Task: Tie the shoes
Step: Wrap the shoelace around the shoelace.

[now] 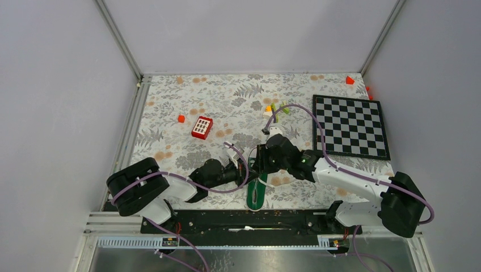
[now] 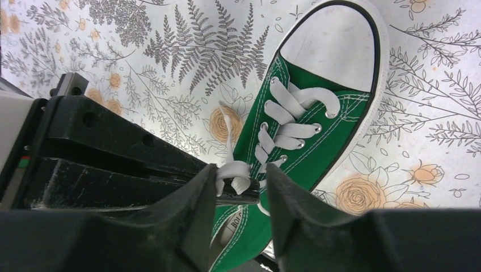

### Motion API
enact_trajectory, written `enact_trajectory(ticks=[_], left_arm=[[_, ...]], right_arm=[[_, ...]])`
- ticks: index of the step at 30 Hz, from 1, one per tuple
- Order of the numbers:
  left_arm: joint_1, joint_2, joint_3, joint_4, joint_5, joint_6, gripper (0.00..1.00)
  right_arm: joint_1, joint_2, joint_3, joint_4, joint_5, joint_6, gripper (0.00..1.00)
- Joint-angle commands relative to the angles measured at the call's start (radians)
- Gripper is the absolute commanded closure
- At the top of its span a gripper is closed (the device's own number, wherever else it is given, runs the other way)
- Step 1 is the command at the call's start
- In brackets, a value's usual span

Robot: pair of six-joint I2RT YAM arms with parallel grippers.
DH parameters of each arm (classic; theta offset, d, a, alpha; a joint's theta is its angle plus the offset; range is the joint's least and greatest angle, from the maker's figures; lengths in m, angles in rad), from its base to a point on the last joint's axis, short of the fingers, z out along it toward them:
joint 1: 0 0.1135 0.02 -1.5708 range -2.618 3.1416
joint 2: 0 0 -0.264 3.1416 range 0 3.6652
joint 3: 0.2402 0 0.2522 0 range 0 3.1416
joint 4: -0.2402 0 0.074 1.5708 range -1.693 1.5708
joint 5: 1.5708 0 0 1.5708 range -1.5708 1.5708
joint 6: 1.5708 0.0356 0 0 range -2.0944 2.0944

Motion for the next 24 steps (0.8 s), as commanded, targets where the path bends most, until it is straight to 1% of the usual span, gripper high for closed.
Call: enact_trajectory(ticks=[1, 5, 6, 8, 11, 19, 24], left_arm=[[-0.002, -0.035, 0.027, 0.039, 0.010, 0.016, 1.00], [-0.002, -0.045, 0.020, 0.035, 0.007, 0.020, 1.00], [-0.002, -0.046, 0.020, 0.034, 0.005, 0.021, 1.00], [-0.002, -0.048, 0.020, 0.033, 0.005, 0.021, 1.00], [-0.002, -0.046, 0.020, 0.033, 0.007, 0.020, 1.00], [-0.001, -0.043, 0.013, 0.032, 0.027, 0.022, 1.00], [-0.001, -0.029, 0.013, 0.034, 0.041, 0.021, 1.00]], right_arm=[[0.017, 0.004, 0.025, -0.012, 0.030, -0.008, 0.62], [0.017, -0.006, 0.019, -0.005, 0.039, -0.010, 0.73], [0.017, -0.008, 0.019, -0.004, 0.041, -0.010, 0.77], [0.017, -0.011, 0.019, 0.000, 0.041, -0.010, 0.89], [0.017, -0.015, 0.017, -0.002, 0.046, -0.008, 1.00], [0.017, -0.062, 0.000, 0.000, 0.114, -0.004, 1.00], [0.017, -0.073, -0.003, 0.000, 0.128, -0.004, 1.00]])
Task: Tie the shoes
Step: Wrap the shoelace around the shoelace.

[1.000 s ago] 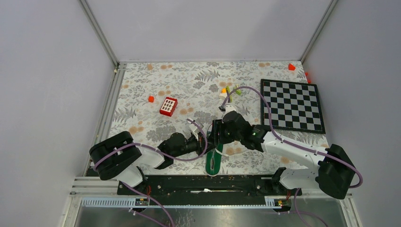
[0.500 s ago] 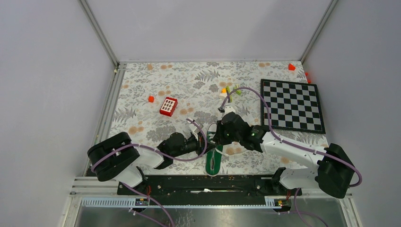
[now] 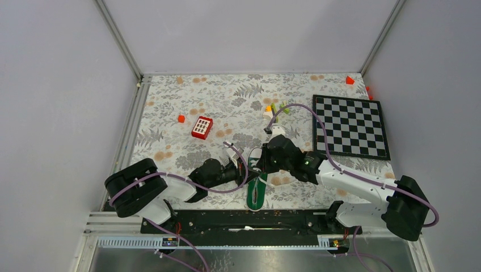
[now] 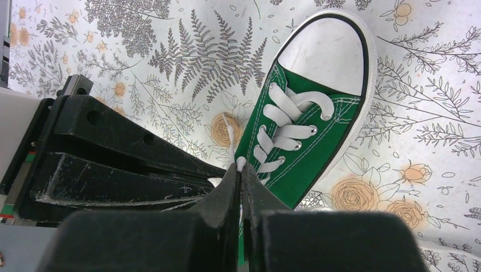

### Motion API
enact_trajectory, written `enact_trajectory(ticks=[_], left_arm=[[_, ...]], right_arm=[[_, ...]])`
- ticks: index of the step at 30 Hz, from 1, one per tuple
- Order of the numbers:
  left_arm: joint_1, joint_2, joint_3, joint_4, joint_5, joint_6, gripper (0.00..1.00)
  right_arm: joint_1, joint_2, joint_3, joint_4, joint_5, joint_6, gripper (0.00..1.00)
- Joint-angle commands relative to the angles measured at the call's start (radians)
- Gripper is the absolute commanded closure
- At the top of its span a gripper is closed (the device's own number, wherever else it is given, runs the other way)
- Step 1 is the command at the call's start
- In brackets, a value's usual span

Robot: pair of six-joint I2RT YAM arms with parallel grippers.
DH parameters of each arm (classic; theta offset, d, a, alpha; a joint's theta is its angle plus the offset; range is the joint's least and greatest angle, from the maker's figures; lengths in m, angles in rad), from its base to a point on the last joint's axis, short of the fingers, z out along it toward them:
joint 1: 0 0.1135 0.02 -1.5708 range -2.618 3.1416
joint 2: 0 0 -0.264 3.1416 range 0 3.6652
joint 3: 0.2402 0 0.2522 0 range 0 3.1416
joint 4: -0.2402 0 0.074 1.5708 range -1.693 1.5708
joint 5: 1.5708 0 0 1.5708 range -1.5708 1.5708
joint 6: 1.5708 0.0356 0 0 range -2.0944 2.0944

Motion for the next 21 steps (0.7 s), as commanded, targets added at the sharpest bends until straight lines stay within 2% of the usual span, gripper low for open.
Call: enact_trajectory(ticks=[1, 7, 11, 16, 19, 21], left_arm=[[-0.002, -0.006, 0.011, 0.038, 0.041, 0.008, 1.00], [-0.002, -0.002, 0.014, 0.035, 0.062, 0.008, 1.00], [-0.001, -0.001, 0.010, 0.039, 0.070, 0.008, 1.00], [-0.002, 0.010, 0.014, 0.047, 0.072, 0.003, 1.00], [-0.002, 0.015, 0.016, 0.053, 0.073, 0.000, 1.00], [-0.002, 0.016, 0.015, 0.054, 0.070, 0.000, 1.00]], right_arm=[[0.002, -0.031, 0.003, 0.003, 0.078, -0.004, 1.00], [0.002, -0.042, -0.009, -0.025, 0.150, 0.025, 1.00], [0.002, -0.032, -0.002, -0.026, 0.135, 0.033, 1.00], [0.002, -0.072, 0.010, -0.057, 0.149, 0.073, 0.51], [0.002, -0.161, 0.009, -0.116, 0.220, 0.082, 0.38], [0.002, -0.237, -0.002, -0.173, 0.293, 0.099, 0.35]])
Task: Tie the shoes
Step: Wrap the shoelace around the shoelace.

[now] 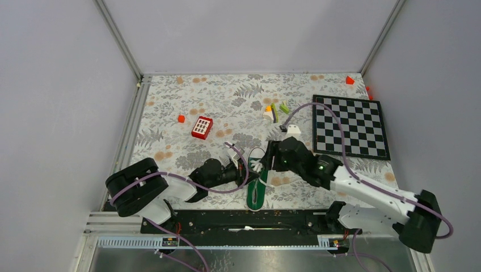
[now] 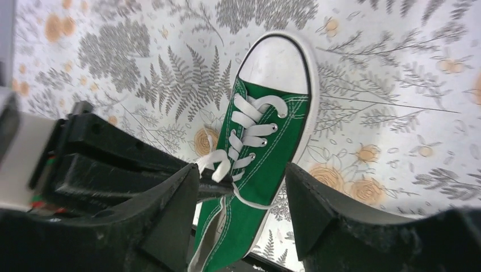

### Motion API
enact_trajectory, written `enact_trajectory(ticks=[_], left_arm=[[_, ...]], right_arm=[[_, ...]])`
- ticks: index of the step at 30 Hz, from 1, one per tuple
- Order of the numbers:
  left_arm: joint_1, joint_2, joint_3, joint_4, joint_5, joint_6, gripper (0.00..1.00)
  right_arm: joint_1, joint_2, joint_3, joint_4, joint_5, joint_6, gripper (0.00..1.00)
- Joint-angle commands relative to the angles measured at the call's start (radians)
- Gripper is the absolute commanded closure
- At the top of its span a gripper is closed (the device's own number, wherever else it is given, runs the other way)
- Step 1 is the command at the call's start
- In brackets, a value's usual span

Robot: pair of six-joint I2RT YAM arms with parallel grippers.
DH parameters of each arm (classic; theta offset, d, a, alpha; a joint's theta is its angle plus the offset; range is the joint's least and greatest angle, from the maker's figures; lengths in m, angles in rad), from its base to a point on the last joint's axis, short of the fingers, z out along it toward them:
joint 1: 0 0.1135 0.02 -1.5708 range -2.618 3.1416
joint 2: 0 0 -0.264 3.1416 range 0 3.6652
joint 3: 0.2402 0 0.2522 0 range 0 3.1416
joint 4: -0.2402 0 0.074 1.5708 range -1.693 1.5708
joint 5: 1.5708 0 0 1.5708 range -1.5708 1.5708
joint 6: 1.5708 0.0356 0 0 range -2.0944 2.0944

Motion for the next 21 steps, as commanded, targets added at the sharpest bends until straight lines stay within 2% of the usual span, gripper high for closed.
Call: enact_trajectory(ticks=[1, 2, 5, 8, 15, 21], left_arm=[[-0.002, 0.007, 0.011, 0.062, 0.046, 0.002, 1.00], [-0.002, 0.006, 0.011, 0.062, 0.046, 0.003, 1.00], [-0.001, 0.000, 0.008, 0.069, 0.040, -0.006, 1.00], [-0.002, -0.008, 0.002, 0.084, 0.041, -0.008, 1.00], [-0.002, -0.036, -0.004, 0.082, 0.016, 0.012, 1.00], [-0.003, -0.027, -0.004, 0.081, 0.029, 0.014, 1.00]], right_arm=[[-0.003, -0.175, -0.001, -0.119, 0.191, 0.043, 0.35], [-0.004, -0.214, -0.013, -0.158, 0.229, 0.058, 0.34], [-0.019, -0.310, -0.075, -0.274, 0.289, 0.127, 0.40], [-0.066, -0.346, -0.152, -0.335, 0.206, 0.204, 0.45], [-0.090, -0.339, -0.297, -0.335, 0.111, 0.421, 0.39], [-0.186, -0.333, -0.377, -0.306, 0.082, 0.562, 0.42]])
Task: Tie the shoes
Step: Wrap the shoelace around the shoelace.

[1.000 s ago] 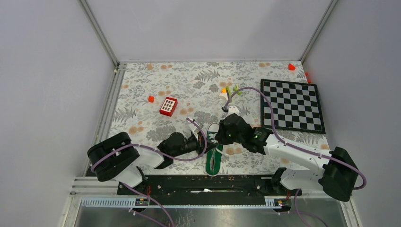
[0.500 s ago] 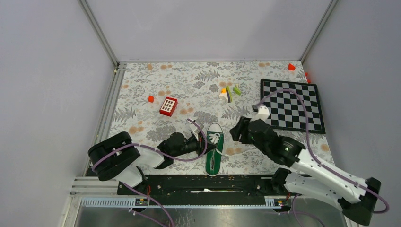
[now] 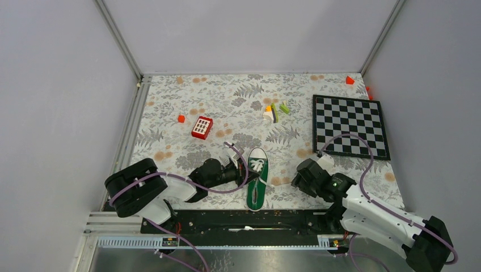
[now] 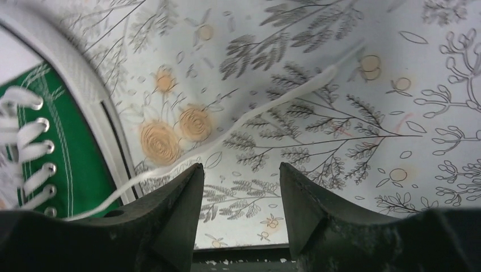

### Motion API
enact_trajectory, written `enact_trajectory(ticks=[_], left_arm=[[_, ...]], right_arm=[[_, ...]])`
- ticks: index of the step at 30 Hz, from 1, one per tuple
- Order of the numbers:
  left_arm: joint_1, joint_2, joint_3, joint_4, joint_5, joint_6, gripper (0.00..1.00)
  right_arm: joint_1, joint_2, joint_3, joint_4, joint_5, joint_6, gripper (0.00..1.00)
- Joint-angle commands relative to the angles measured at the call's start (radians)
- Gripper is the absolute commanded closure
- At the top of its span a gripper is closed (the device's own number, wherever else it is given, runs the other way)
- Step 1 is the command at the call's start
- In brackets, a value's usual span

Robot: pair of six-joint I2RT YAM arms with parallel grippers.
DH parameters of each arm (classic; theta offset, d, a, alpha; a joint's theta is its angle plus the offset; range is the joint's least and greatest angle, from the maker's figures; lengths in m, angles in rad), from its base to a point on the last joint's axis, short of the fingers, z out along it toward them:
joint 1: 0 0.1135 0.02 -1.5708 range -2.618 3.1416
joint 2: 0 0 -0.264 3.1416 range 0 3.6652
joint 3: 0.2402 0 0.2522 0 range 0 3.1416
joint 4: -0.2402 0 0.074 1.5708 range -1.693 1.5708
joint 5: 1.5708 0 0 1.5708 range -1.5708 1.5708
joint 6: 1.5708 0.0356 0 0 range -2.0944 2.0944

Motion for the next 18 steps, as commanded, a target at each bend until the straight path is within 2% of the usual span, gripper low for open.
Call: enact_trajectory(ticks=[1, 6, 10, 13, 14, 18], left_arm=[[-0.002, -0.018, -0.003, 0.076, 0.033, 0.010, 1.00], [-0.001, -0.013, 0.000, 0.084, 0.043, 0.007, 1.00], [-0.002, -0.018, -0.004, 0.086, 0.047, 0.004, 1.00], [-0.003, -0.027, -0.014, 0.091, 0.038, 0.006, 1.00], [-0.002, -0.029, -0.015, 0.093, 0.037, 0.009, 1.00], [-0.002, -0.049, -0.013, 0.070, 0.035, 0.023, 1.00]], right_arm=[[-0.088, -0.002, -0.048, 0.030, -0.035, 0.161, 0.42], [-0.165, 0.090, -0.082, 0.115, -0.039, 0.176, 0.41], [-0.172, 0.191, -0.067, 0.171, -0.033, 0.167, 0.41], [-0.172, 0.256, -0.056, 0.193, -0.050, 0.154, 0.44], [-0.172, 0.271, -0.049, 0.196, -0.058, 0.147, 0.47], [-0.172, 0.286, -0.038, 0.200, -0.060, 0.141, 0.69]])
